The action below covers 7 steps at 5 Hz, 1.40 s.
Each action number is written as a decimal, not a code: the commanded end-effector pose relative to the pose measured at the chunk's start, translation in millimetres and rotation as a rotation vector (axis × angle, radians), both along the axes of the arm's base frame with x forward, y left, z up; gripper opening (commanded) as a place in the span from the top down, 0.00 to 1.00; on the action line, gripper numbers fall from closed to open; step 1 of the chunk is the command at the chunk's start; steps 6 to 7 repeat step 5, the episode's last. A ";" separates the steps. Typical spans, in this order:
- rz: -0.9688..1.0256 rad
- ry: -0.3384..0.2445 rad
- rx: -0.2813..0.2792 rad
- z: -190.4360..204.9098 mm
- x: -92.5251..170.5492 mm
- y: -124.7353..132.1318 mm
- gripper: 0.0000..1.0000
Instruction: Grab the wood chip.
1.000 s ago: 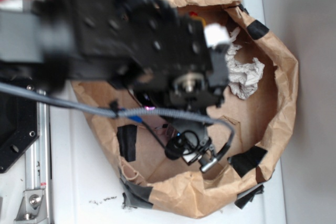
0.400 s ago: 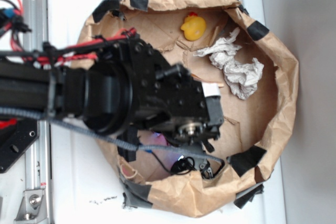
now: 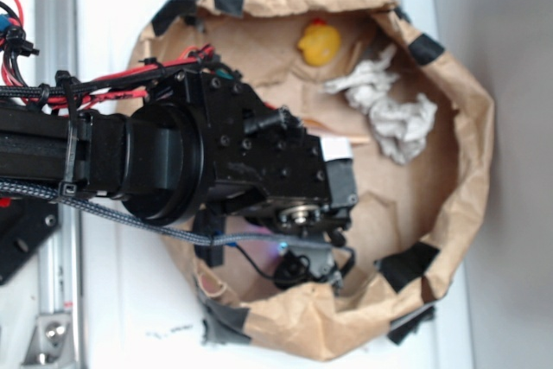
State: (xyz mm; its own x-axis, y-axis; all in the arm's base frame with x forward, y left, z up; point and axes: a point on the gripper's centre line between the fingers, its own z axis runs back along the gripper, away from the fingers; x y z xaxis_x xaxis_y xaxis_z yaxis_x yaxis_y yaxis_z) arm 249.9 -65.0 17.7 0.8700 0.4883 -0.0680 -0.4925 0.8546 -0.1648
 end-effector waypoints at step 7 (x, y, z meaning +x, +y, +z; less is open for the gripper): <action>-0.291 -0.096 0.261 163.2 -15.5 80.2 1.00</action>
